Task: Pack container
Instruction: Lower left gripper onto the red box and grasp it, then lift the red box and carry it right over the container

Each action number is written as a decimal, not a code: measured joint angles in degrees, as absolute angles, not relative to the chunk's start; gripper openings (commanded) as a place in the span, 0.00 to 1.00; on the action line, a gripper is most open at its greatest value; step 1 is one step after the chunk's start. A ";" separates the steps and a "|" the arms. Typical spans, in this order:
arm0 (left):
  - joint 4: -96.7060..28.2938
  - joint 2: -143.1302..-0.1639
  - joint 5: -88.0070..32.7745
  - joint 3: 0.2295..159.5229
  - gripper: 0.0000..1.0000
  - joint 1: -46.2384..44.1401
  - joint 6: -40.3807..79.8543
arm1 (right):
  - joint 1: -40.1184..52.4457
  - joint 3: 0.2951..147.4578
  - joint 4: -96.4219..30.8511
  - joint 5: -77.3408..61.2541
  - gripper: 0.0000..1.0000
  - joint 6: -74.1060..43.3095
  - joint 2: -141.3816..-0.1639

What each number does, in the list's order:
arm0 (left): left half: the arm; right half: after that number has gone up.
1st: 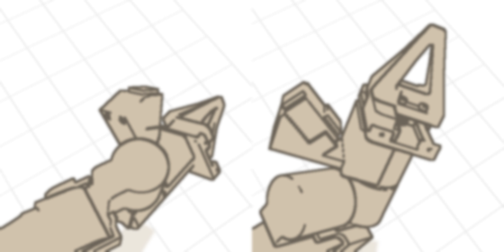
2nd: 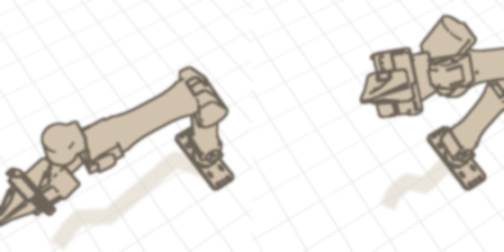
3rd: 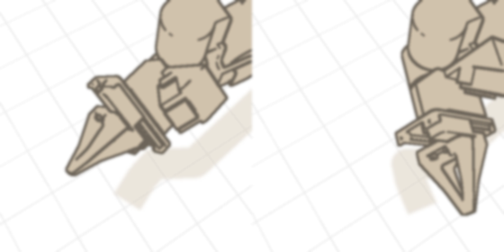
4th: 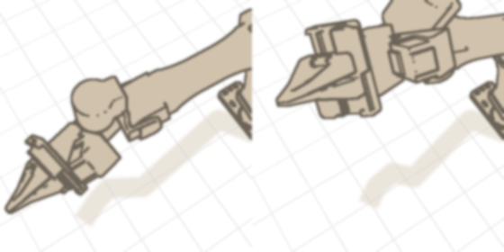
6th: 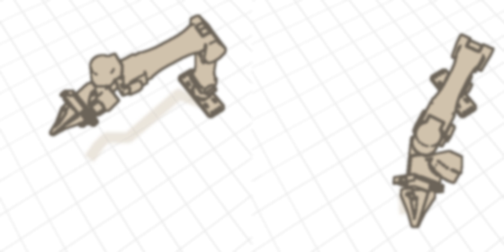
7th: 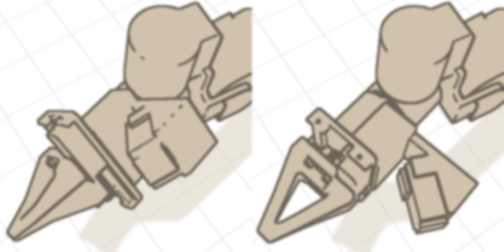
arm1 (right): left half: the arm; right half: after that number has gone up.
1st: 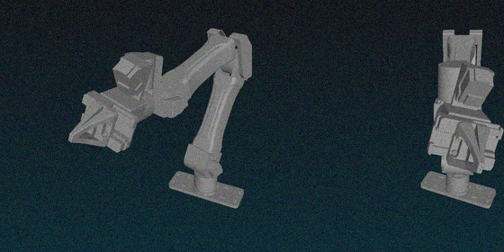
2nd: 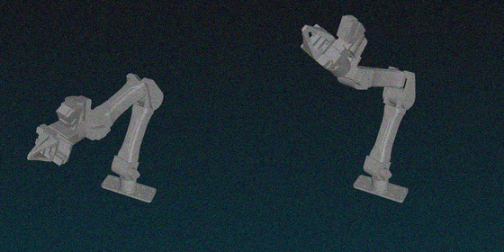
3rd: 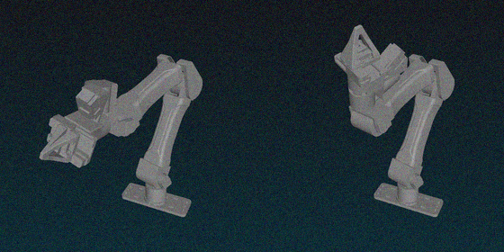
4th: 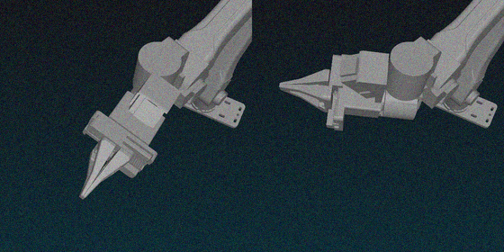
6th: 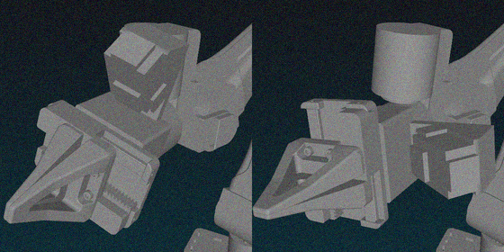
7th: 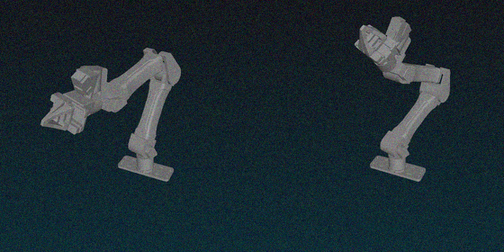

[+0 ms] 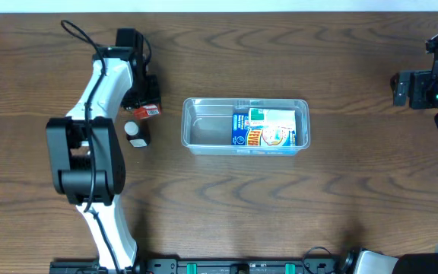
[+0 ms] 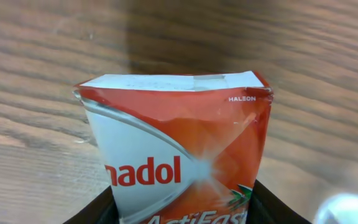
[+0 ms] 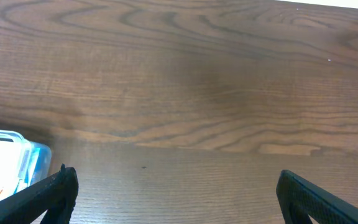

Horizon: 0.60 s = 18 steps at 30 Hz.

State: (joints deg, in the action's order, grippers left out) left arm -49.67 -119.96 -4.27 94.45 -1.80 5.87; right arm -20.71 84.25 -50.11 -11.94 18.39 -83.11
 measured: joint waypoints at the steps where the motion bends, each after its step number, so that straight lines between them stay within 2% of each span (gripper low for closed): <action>1: -50.00 -118.89 -4.45 94.61 0.49 -2.09 4.10 | -20.71 84.25 -50.11 -11.94 0.99 18.39 -83.11; 9: -51.07 -108.66 -5.02 94.98 0.49 -8.56 -8.95 | -20.71 84.27 -50.09 -11.94 0.99 18.39 -83.11; 18: -52.86 -102.61 -5.58 95.37 0.49 -22.26 -20.97 | -20.71 84.25 -50.11 -11.94 0.99 18.39 -83.11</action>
State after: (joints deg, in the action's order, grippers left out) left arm -52.86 -102.61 -5.58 95.37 -22.26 -20.97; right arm -20.71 84.25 -50.11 -11.94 18.39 -83.11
